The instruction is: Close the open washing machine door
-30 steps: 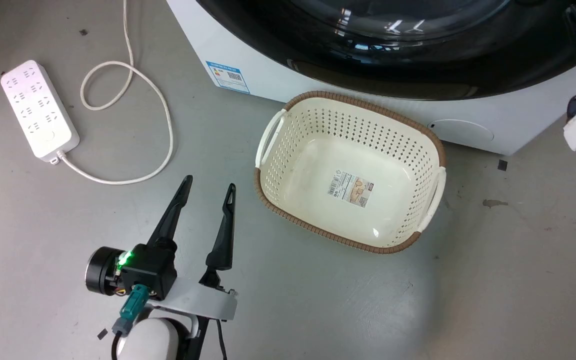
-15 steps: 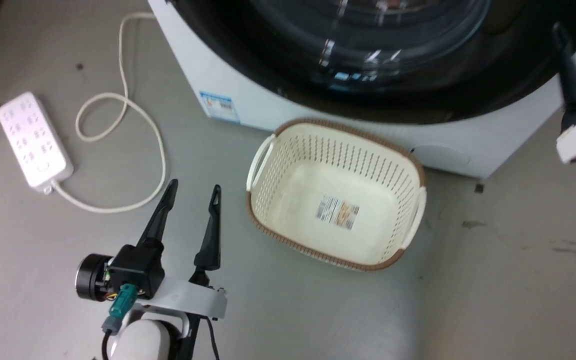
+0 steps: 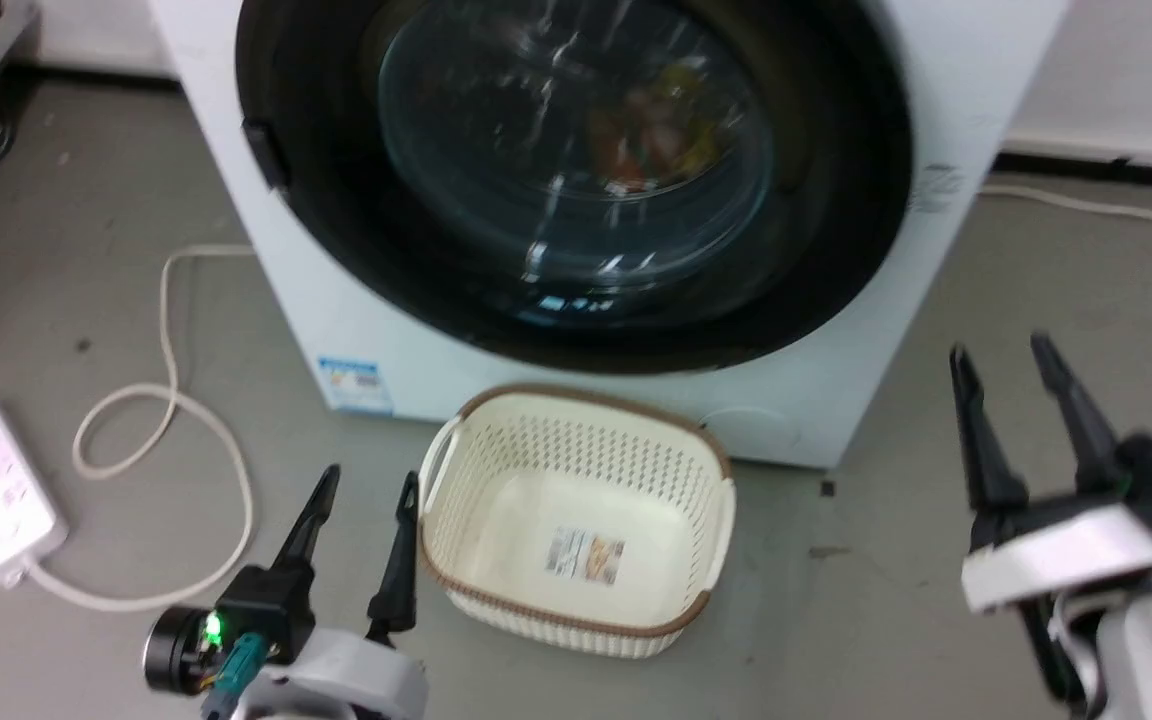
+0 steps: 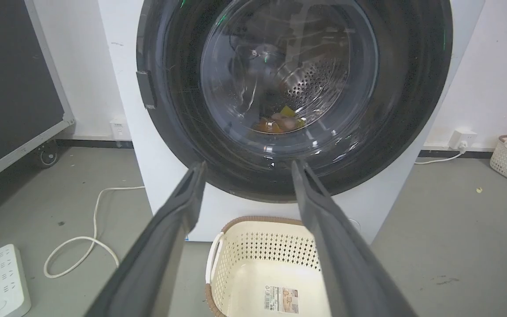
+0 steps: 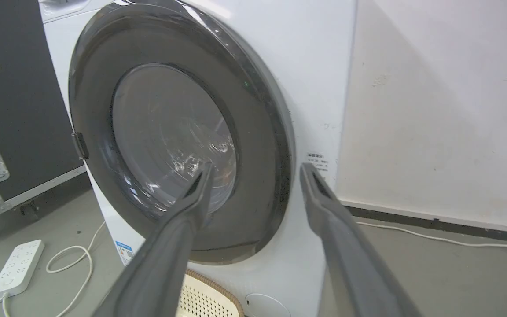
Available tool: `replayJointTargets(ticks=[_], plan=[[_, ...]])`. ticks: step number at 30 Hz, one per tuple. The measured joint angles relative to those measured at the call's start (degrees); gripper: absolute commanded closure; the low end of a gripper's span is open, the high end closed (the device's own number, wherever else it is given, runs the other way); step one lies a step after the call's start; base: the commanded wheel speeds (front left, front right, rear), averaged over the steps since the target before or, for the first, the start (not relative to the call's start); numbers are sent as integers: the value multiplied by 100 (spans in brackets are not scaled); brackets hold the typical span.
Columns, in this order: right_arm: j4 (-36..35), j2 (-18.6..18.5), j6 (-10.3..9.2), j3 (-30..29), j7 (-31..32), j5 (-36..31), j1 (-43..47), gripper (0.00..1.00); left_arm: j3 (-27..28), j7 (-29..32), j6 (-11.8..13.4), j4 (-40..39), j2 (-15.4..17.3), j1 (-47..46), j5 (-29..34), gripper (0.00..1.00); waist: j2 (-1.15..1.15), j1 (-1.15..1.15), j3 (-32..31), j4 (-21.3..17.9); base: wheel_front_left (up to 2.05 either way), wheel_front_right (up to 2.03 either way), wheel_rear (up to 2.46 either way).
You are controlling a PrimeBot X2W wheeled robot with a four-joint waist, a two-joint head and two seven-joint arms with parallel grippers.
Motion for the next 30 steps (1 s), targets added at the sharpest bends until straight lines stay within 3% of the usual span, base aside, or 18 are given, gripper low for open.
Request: replayJointTargets(ticks=[5,9,16,30], plan=[[-436,436,0,-391,-1,-272,716,0,115,0,-41,20,1,223,-2,0,0,0,-304,-243,0,0,0],[-709,584,-1,-616,-1,-456,1066,0,131,0,-56,-18,-2,275,-1,0,0,1,-426,-348,0,0,0],[-945,644,-1,-511,-1,-700,1506,0,101,0,-85,-339,-8,451,112,0,0,1,-490,-372,0,0,0],[-772,649,0,-441,0,-834,1613,0,113,0,-36,-475,-18,500,-9,0,0,2,-535,-266,0,0,0]])
